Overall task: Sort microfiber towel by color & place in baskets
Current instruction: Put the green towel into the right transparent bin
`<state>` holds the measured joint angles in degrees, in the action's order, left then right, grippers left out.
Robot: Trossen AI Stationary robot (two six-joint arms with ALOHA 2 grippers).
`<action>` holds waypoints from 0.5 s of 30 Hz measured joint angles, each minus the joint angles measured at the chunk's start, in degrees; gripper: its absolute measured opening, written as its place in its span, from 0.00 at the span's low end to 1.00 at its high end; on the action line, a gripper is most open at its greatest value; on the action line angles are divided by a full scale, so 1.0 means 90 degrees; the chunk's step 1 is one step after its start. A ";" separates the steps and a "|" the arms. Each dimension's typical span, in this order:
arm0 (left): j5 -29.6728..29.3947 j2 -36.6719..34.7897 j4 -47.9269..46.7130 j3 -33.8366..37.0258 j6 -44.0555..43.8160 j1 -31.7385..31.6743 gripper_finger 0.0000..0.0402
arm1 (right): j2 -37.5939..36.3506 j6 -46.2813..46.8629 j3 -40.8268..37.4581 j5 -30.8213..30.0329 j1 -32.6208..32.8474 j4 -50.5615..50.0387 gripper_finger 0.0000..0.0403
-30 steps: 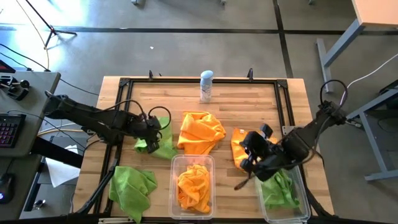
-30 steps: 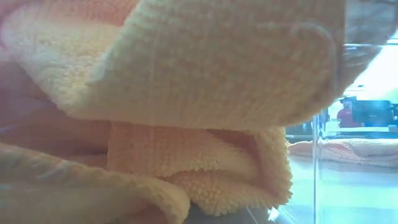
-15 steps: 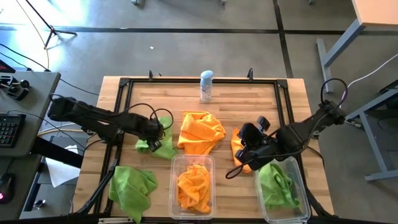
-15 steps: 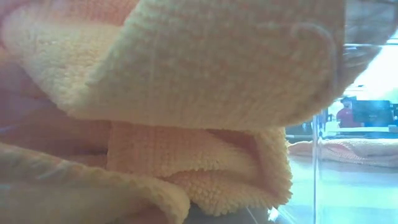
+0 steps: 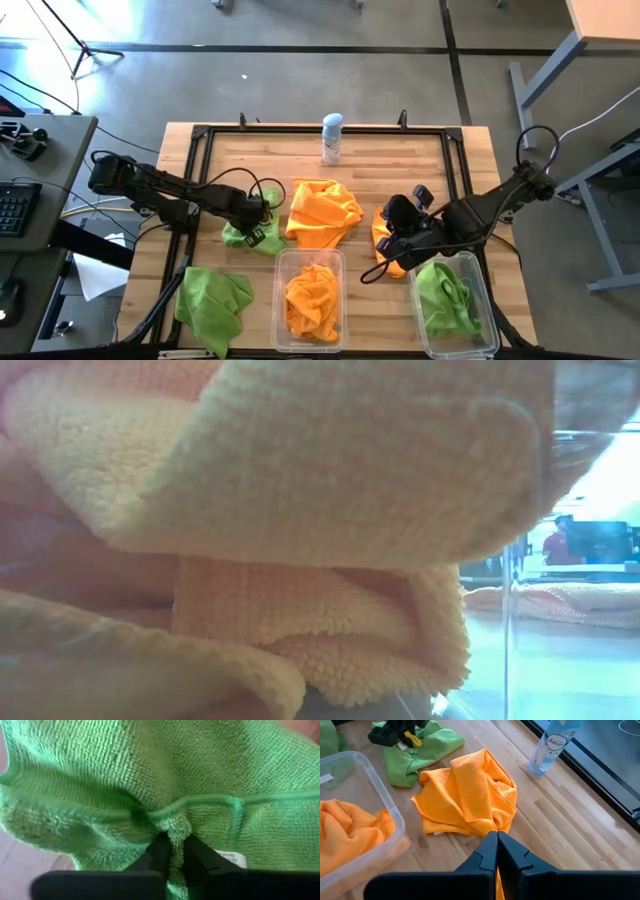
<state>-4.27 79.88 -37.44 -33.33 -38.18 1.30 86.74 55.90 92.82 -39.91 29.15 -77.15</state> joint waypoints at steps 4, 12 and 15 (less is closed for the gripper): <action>-0.0329 -0.0455 -0.0305 -0.0276 0.0037 -0.0076 0.03 | 0.0000 -0.0080 0.0000 -0.0013 0.0000 -0.0004 0.00; -0.0874 -0.1341 -0.1736 -0.1518 0.0706 -0.0246 0.01 | 0.0000 -0.0054 0.0000 -0.0014 -0.0032 -0.0011 0.00; -0.1081 -0.1559 -0.2034 -0.2080 0.0910 -0.0274 0.01 | 0.0000 0.0083 0.0000 -0.0009 -0.0073 -0.0013 0.00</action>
<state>-14.00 65.86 -55.75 -52.05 -29.99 -1.17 86.74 56.65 92.82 -39.99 28.49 -77.27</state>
